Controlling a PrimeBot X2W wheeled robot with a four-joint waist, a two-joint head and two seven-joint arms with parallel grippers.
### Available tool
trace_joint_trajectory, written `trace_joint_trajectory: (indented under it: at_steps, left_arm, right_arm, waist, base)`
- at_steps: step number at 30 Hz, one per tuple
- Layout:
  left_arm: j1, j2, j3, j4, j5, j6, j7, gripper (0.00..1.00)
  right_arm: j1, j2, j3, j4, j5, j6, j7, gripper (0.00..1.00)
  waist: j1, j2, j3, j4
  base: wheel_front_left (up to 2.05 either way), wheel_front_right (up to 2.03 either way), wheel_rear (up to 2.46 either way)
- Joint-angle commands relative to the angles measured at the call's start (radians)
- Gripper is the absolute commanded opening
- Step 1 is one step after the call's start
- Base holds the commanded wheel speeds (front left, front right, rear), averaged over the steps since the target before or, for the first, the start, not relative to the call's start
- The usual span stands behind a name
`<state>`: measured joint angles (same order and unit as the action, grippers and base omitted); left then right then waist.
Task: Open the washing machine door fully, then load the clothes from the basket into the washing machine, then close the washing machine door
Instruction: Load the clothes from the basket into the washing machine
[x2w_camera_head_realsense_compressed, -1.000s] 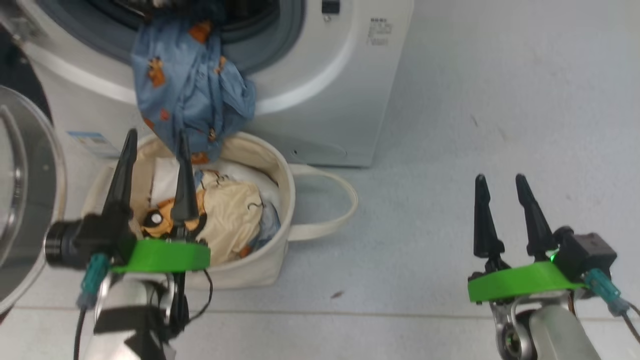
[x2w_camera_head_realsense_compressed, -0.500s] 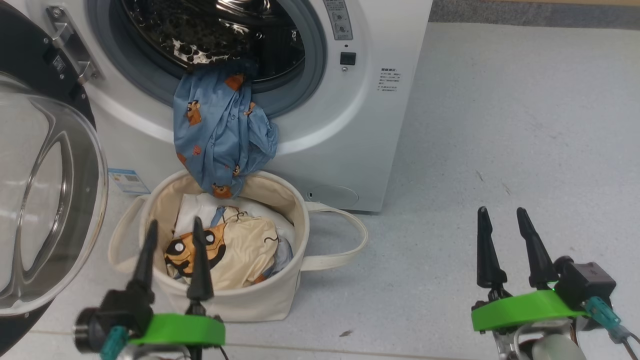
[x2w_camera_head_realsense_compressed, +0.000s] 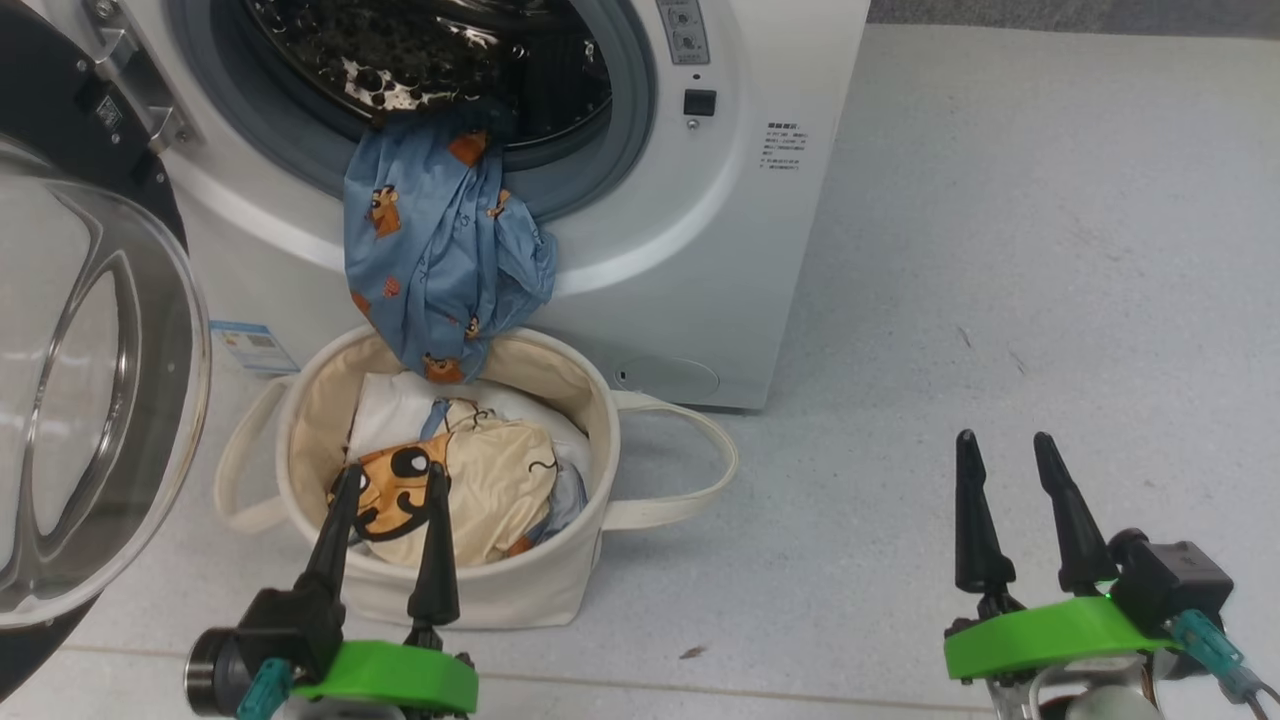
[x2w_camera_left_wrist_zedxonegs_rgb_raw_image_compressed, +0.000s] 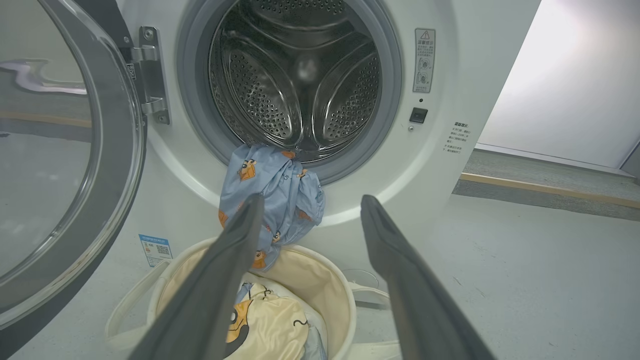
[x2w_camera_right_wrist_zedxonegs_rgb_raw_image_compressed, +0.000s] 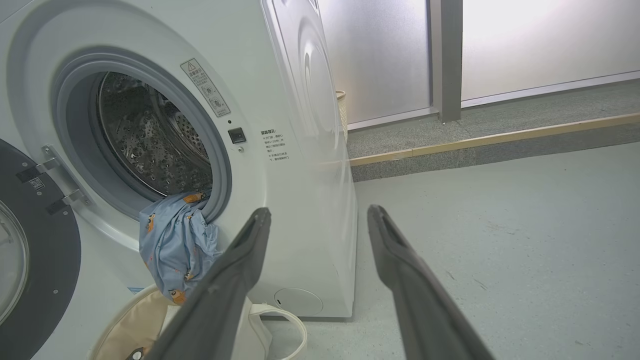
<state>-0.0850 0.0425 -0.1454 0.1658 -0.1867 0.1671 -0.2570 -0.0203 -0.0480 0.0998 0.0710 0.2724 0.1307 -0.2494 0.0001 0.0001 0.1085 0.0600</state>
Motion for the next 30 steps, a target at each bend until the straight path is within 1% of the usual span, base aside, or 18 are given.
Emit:
trace_joint_trajectory:
  at_steps: [1, 8, 14, 18, 20, 23, 26, 30]
  left_arm:
    - [-0.043, 0.008, 0.03, -0.026, 0.0, 0.007, -0.005, 1.0]
    - [-0.066, 0.008, 0.022, 0.007, -0.013, 0.011, -0.005, 1.0]
    - [-0.164, 0.008, -0.011, 0.084, -0.015, 0.018, -0.005, 1.0]
    - [-0.251, 0.008, -0.016, 0.172, -0.037, 0.022, -0.005, 1.0]
    - [-0.301, 0.008, -0.019, 0.235, -0.024, 0.028, -0.005, 1.0]
    - [-0.377, 0.008, -0.009, 0.307, -0.06, 0.031, -0.005, 1.0]
    - [-0.46, 0.008, 0.01, 0.397, -0.073, 0.032, -0.005, 1.0]
    - [-0.583, 0.008, 0.053, 0.524, -0.08, 0.019, -0.005, 1.0]
  right_arm:
    - [-0.028, -0.002, 0.024, -0.035, 0.001, 0.0, -0.012, 1.0]
    - [-0.044, -0.002, 0.032, -0.039, -0.005, 0.0, -0.012, 1.0]
    - [-0.083, -0.002, 0.038, -0.064, -0.025, 0.0, -0.012, 1.0]
    - [-0.111, -0.002, 0.041, -0.075, -0.031, 0.0, -0.012, 1.0]
    - [-0.126, -0.002, 0.048, -0.079, -0.037, 0.0, -0.012, 1.0]
    - [-0.152, -0.002, 0.056, -0.085, -0.046, 0.0, -0.012, 1.0]
    - [-0.175, -0.002, 0.059, -0.088, -0.048, 0.0, -0.012, 1.0]
    - [-0.192, -0.002, 0.048, -0.092, -0.042, 0.0, -0.012, 1.0]
  waist:
    - [-0.0001, -0.0001, 0.008, -0.002]
    - [-0.0001, -0.0001, 0.048, -0.012]
    - [-0.0001, -0.0001, 0.164, -0.041]
    - [-0.0001, -0.0001, 0.251, -0.059]
    - [-0.0001, -0.0001, 0.293, -0.068]
    - [-0.0001, -0.0001, 0.353, -0.081]
    - [-0.0001, -0.0001, 0.399, -0.091]
    - [-0.0001, -0.0001, 0.446, -0.099]
  base:
    - [0.0, 0.0, 0.0]
    - [0.0, 0.0, 0.0]
    - [0.0, 0.0, 0.0]
    - [0.0, 0.0, 0.0]
    - [0.0, 0.0, 0.0]
    - [0.0, 0.0, 0.0]
    - [0.0, 0.0, 0.0]
    - [0.0, 0.0, 0.0]
